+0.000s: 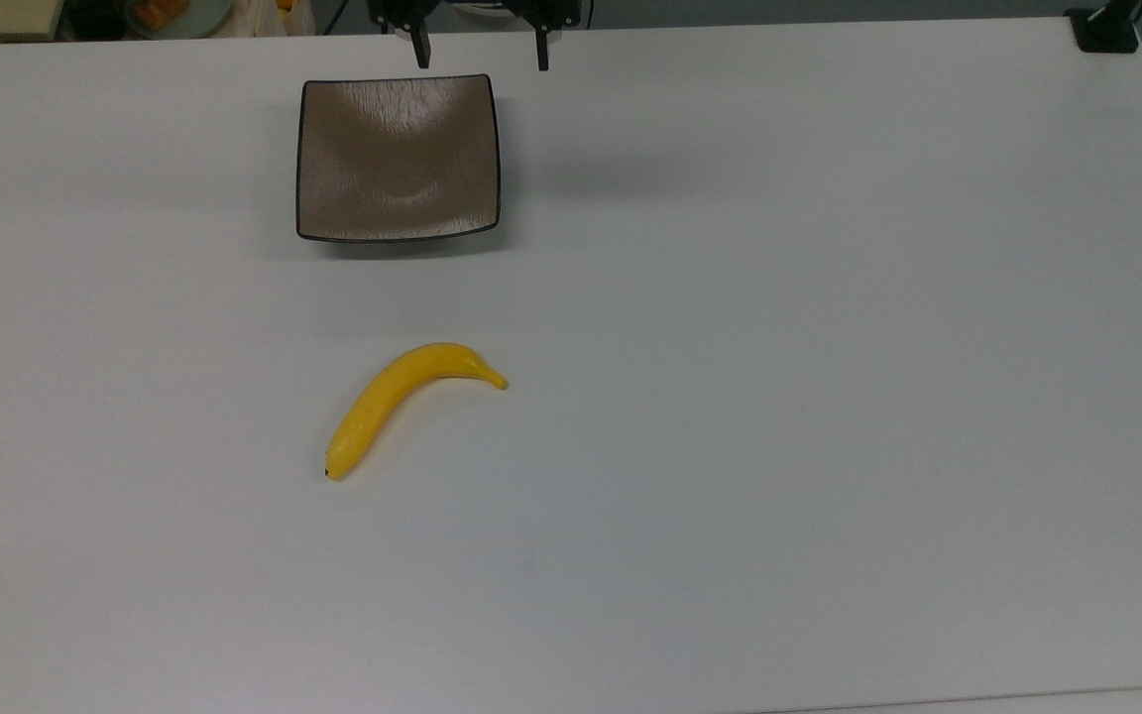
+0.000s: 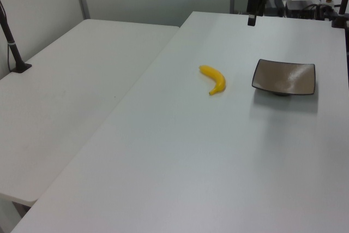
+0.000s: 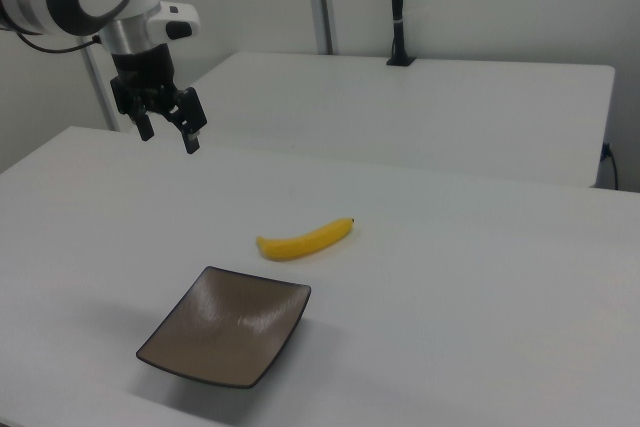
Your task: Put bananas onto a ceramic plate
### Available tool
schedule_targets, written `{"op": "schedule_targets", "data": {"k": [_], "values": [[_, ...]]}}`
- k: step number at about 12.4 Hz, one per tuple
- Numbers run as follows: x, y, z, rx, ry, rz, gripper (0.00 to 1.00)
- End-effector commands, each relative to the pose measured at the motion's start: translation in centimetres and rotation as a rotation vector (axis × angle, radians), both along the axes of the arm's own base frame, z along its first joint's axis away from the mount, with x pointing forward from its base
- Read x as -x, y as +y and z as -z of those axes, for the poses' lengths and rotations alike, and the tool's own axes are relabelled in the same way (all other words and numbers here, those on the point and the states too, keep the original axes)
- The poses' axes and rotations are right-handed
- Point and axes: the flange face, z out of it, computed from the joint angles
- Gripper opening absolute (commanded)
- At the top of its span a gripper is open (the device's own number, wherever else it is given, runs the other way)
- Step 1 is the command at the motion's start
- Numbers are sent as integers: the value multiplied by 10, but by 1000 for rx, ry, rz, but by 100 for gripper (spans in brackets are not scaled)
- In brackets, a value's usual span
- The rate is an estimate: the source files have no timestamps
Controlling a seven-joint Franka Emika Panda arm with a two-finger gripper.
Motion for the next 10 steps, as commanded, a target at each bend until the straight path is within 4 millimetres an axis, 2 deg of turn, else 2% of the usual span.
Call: {"op": "schedule_targets", "data": {"k": [1, 3, 6, 9, 10], "values": [[2, -1, -1, 0, -2, -14, 100], [2, -1, 7, 2, 18, -13, 100], [-3, -11, 14, -4, 31, 17, 100], [-24, -31, 34, 2, 50, 119, 100], [-39, -47, 28, -3, 39, 195, 100]]}}
